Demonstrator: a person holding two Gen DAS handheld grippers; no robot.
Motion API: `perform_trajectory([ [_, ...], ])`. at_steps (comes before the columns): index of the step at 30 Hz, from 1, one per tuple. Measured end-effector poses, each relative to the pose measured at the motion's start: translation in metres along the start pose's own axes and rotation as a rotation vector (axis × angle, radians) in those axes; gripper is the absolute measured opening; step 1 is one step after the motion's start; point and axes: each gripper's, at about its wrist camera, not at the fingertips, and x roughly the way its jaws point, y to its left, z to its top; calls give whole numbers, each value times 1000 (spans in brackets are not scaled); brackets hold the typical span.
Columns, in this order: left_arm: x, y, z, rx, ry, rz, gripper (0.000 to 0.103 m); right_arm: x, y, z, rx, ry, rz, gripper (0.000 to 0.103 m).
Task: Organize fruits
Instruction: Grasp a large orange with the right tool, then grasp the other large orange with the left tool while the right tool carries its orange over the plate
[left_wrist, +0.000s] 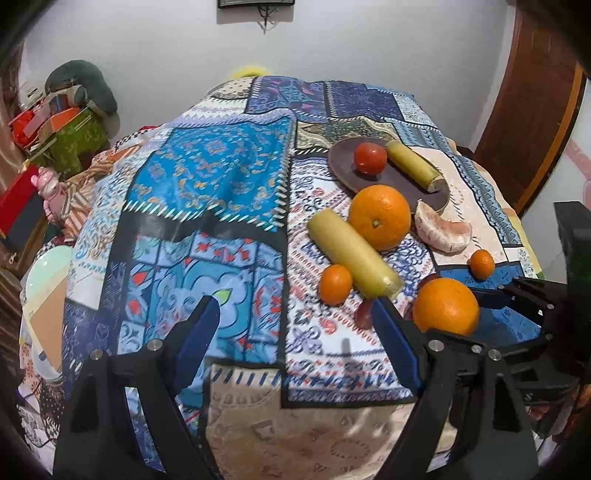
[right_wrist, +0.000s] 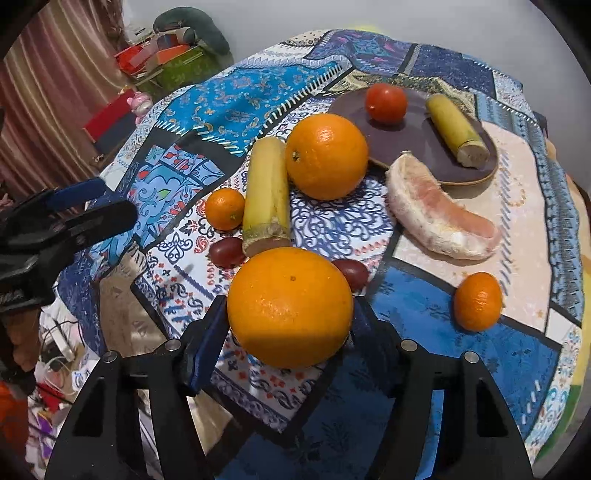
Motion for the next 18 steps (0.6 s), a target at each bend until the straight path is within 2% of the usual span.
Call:
perform_trajectory([
  [7,23,-27,23,23,23,-42,85,-30,-35,-2,45,-68,-18,63],
  [18,77,-67,57,75,80,-62,85,-65,-104,5,143,-184,-155,63],
])
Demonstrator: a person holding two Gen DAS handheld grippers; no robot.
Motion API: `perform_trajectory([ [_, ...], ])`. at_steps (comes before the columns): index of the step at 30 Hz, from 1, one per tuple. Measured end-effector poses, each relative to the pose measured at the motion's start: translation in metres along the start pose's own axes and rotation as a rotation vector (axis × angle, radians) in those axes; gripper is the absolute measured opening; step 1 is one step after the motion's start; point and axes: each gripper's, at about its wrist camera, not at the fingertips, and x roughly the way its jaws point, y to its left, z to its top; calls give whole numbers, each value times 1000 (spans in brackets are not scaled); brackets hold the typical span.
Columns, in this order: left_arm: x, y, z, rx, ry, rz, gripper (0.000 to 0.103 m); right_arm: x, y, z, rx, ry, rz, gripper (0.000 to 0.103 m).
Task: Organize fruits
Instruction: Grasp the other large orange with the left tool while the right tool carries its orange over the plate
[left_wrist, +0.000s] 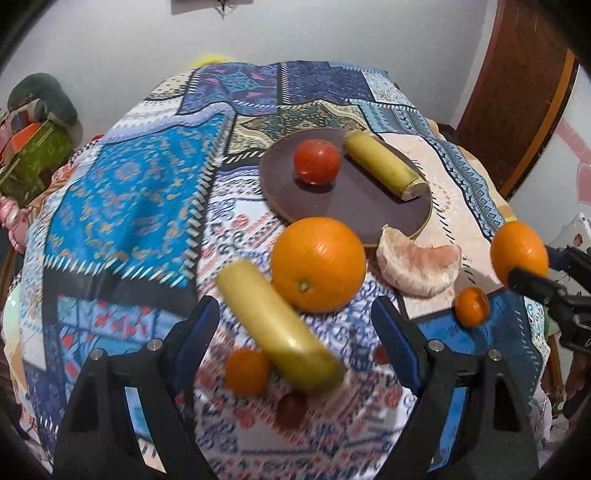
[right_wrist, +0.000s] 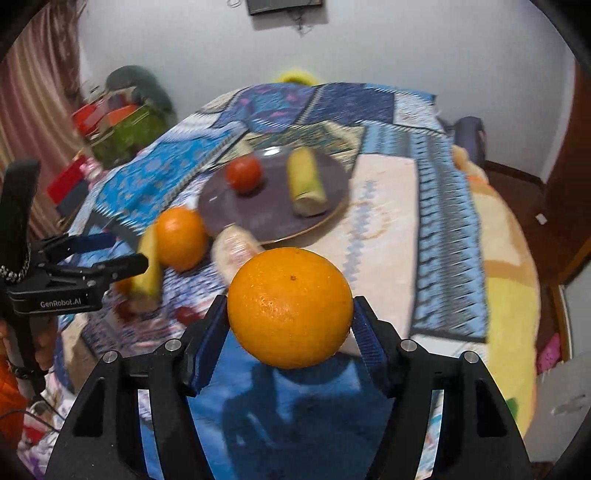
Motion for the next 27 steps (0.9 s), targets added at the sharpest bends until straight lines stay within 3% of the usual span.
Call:
perform_trajectory([
  [12,36,-5,23,19,2,9,86,12,-28,11,42,-15,-11,63],
  [14,37,-5,24,23,-5,5,84,15,-28,11,41,-13,-11,63],
  [16,38,-5,24,22,0,-41,69,17,-28,12,41,-11,-7,63],
  [27,30,-5,27,6,2,-70,68,20,-21,26,33,-29,20,63],
])
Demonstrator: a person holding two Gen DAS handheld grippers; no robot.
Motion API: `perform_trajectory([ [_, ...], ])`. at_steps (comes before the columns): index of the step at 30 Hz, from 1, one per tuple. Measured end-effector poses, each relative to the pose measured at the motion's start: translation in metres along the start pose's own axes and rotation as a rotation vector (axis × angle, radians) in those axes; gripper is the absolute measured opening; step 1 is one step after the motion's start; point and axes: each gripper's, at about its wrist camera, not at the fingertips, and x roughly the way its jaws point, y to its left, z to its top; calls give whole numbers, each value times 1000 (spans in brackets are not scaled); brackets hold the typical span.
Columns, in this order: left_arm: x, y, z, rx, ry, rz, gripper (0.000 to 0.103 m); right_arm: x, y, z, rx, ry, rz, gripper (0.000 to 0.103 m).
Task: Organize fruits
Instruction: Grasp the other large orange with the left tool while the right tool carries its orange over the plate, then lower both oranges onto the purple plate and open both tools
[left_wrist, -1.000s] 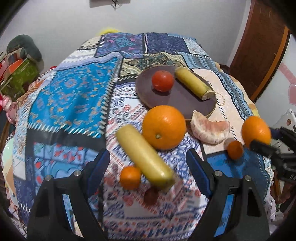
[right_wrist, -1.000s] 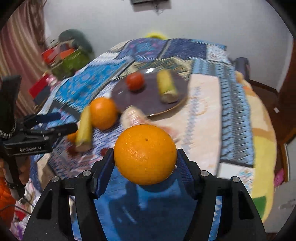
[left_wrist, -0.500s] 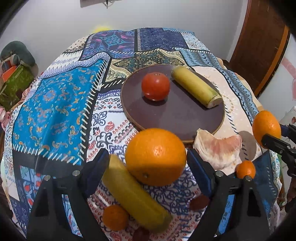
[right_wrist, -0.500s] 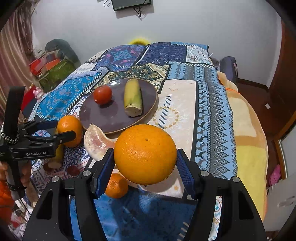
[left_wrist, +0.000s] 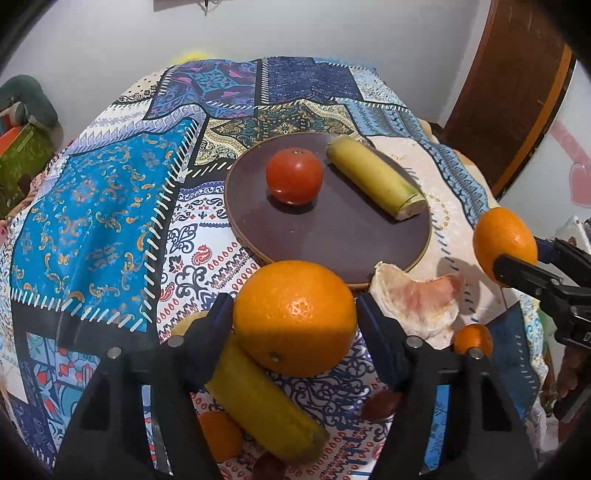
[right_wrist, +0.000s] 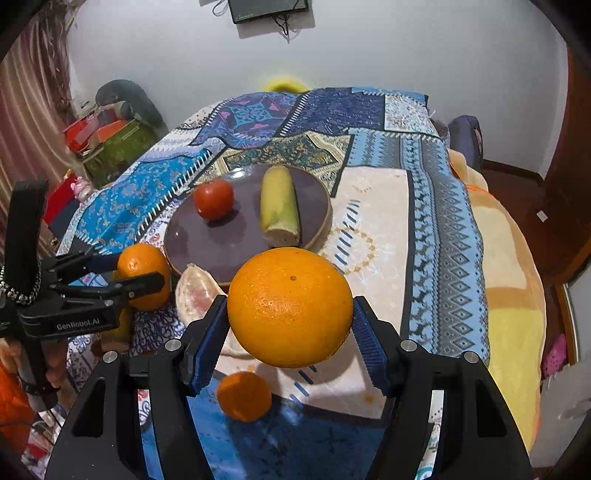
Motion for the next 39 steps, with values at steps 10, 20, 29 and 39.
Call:
perform_trajectory([
  [10,-18,5,23,-6,-74,-15,68,6,3,22,-3,-38,16,63],
  [20,8,5,48,2,-72,-18,68,22,11,40,-19,-52,40,63],
  [29,33,16,66,-32,-65,-31,68,40,19,47,-43,-40,64,63],
  [39,37,17,72,-22,-50,-11,69,60,35,51,-96,-5,76,63],
])
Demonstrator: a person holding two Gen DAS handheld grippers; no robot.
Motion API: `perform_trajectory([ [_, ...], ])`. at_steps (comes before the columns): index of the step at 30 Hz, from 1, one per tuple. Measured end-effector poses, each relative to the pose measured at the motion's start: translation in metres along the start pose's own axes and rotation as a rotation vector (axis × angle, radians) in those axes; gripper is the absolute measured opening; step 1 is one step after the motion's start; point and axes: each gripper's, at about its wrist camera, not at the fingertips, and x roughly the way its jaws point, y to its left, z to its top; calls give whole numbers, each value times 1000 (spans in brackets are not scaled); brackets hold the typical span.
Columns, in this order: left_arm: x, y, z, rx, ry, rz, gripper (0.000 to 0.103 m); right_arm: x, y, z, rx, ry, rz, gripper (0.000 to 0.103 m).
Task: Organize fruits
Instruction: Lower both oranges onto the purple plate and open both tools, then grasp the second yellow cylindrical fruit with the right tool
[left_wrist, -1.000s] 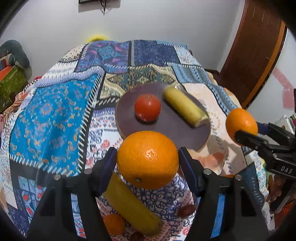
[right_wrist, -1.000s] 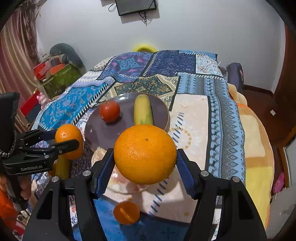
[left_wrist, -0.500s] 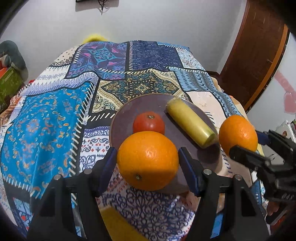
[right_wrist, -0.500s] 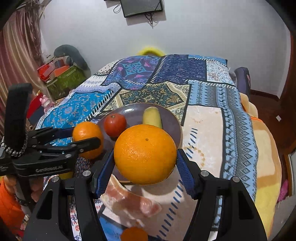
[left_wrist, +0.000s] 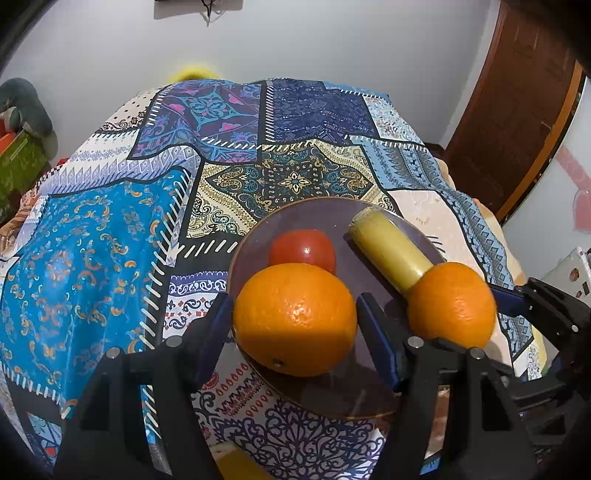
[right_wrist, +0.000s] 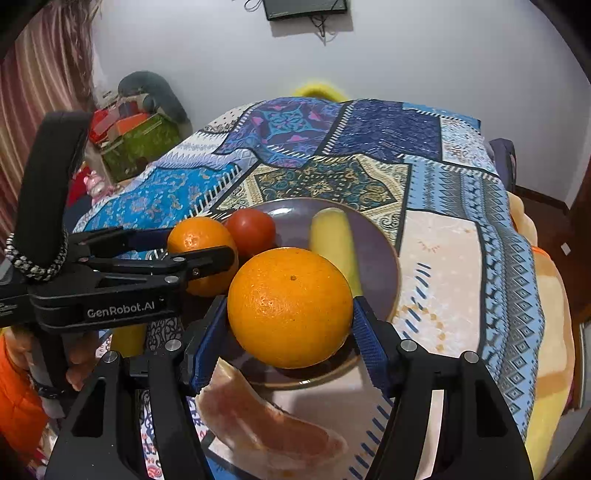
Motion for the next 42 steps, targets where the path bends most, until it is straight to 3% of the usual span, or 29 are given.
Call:
perform_trajectory([
  [10,-31,4,-1,-19,-64,6,75,12,10,0,-43,13,-5,63],
  [17,-45,11,-10,-31,-65,20,76,14,13,0,-61,17,-23,65],
  [29,-88,23,-39,-38,-76,66,77,-22,14,-4,-2,-9,-10,68],
  [35,-117,32,-60,-28,-97,91,77,-39,45,-10,-44,-12,1,68],
  [42,-132,54,-90,-37,-83,108,77,-29,88,-19,-108,30,29,68],
])
